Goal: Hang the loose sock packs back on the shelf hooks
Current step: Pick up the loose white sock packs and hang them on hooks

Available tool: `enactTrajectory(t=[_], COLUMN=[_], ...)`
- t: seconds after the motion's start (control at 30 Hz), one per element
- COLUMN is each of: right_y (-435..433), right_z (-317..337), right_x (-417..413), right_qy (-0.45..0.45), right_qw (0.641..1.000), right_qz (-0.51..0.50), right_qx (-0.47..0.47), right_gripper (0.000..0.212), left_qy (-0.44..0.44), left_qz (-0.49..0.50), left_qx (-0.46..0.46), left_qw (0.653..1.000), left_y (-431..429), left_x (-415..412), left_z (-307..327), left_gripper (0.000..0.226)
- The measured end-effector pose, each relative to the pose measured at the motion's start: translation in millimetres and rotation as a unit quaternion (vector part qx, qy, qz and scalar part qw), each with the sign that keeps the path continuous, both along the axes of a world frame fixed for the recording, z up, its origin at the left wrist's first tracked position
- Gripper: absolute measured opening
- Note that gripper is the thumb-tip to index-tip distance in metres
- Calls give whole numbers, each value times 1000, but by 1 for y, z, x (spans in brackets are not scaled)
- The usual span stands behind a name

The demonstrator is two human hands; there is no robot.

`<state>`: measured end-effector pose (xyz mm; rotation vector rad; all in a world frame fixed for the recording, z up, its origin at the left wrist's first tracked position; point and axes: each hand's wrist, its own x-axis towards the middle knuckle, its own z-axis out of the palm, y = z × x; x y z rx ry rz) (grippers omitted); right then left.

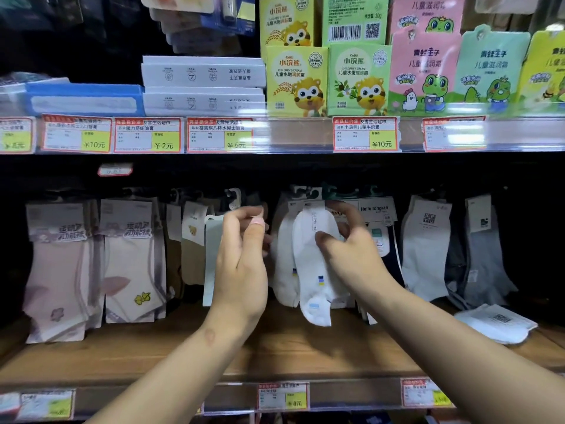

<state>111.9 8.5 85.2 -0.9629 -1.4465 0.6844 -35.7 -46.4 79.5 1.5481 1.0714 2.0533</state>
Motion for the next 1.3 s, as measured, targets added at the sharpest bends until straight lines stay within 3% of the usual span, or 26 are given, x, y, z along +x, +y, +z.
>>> enactTrajectory(t=[0.8,1.17,1.3], right_y=[13,-12,-23], right_z=[-2,-14,-21], right_x=[-18,-5,4], right_qy=[-8,-136,-143], right_qw=[999,990,988], right_qz=[28,-46,-57], right_qx=[-34,-6,-8], right_gripper=[49,46,34], left_qy=[-24,14,29], left_qz=[-19,-68,-94], left_qx=[-13,-55,-94], left_qw=[999,996,991], left_y=[9,10,9], left_x=[-14,-12,-9], left_z=[-6,-15,-20], left_gripper=[17,22,28])
